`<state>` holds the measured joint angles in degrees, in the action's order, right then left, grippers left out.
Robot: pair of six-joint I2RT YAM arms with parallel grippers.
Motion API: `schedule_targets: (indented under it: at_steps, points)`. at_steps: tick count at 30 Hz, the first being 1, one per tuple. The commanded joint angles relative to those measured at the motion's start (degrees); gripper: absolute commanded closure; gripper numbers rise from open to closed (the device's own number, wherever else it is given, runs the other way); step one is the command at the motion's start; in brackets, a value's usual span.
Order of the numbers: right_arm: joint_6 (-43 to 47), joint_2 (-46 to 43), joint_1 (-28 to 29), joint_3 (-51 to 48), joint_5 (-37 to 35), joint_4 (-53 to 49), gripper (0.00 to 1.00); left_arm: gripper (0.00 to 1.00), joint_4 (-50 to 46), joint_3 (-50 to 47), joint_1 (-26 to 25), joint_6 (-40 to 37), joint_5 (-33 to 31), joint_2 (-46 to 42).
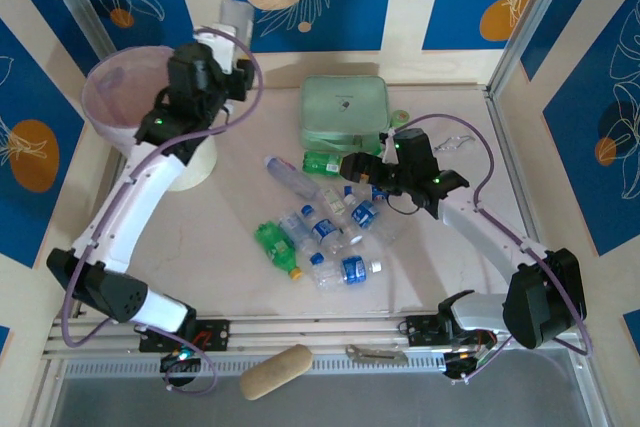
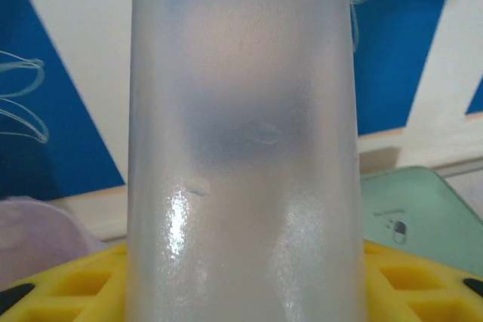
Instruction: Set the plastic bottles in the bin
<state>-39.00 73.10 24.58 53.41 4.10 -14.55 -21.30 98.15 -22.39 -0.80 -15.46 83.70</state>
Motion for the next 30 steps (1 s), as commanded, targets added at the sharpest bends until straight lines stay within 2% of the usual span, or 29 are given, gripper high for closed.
schedule_targets:
  at_steps: [1,7,18,22,30]
  points:
    - [-0.54,0.53,0.62,1.72,0.38,0.22,0.01,0.46,-5.24,3.37,6.21,-2.0,4.11,-1.23]
    - [-0.24,1.25,1.02,2.81,0.21,-0.52,0.01,0.48,-3.27,3.83,17.59,1.89,6.33,-1.83]
    - [-0.02,0.93,1.82,3.9,-1.22,-2.21,0.01,0.5,1.05,-0.62,31.59,9.84,10.48,4.27]
    - [-0.1,0.36,1.96,3.81,-1.99,-2.81,0.01,0.5,3.41,-2.7,33.35,11.24,10.98,6.54]
    - [0.06,0.97,2.39,4.76,-2.08,-3.11,0.01,0.48,4.33,-3.69,33.47,11.05,11.24,10.19]
